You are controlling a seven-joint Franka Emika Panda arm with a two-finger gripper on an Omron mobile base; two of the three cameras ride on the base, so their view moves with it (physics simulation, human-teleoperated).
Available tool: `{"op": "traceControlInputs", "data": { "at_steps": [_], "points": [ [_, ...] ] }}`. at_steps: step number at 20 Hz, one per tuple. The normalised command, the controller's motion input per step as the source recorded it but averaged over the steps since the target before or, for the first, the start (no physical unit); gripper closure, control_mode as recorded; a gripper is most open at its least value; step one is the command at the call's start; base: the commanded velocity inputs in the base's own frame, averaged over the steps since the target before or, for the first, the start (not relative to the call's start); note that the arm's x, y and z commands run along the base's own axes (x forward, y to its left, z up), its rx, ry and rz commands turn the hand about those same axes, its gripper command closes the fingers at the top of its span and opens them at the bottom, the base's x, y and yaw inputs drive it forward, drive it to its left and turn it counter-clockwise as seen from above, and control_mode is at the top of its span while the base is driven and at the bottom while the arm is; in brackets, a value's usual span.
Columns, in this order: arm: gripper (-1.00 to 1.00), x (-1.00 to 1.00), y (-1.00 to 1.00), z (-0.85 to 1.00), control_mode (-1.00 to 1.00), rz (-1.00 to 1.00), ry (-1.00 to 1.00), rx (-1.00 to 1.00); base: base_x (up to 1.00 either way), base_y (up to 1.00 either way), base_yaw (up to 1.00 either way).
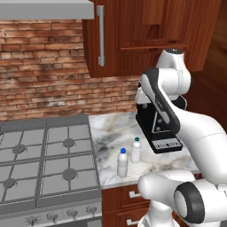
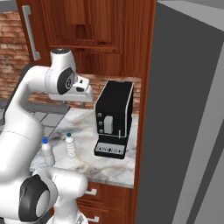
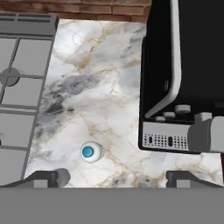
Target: Take the bottled waters from the counter and place them in the freezer to freeze. Close the freezer door after placing the bottles.
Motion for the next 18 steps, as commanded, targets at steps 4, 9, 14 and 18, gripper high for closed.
{"op": "traceControlInputs", "data": {
  "at_steps": [4,9,14,18],
  "points": [
    [-1.00,-0.34,0.22,0.00,-1.00,-0.12,-0.16,0.00,0.00,0.00,0.00],
    [-1.00,-0.20,0.58,0.00,-1.00,-0.18,-0.12,-0.04,0.00,0.00,0.00],
    [-1.00,-0.05,0.76,-0.04,-1.00,-0.24,-0.06,-0.04,0.00,0.00,0.00],
    [-1.00,0.00,0.93,-0.18,-1.00,-0.43,-0.04,-0.02,0.00,0.00,0.00]
  ]
}}
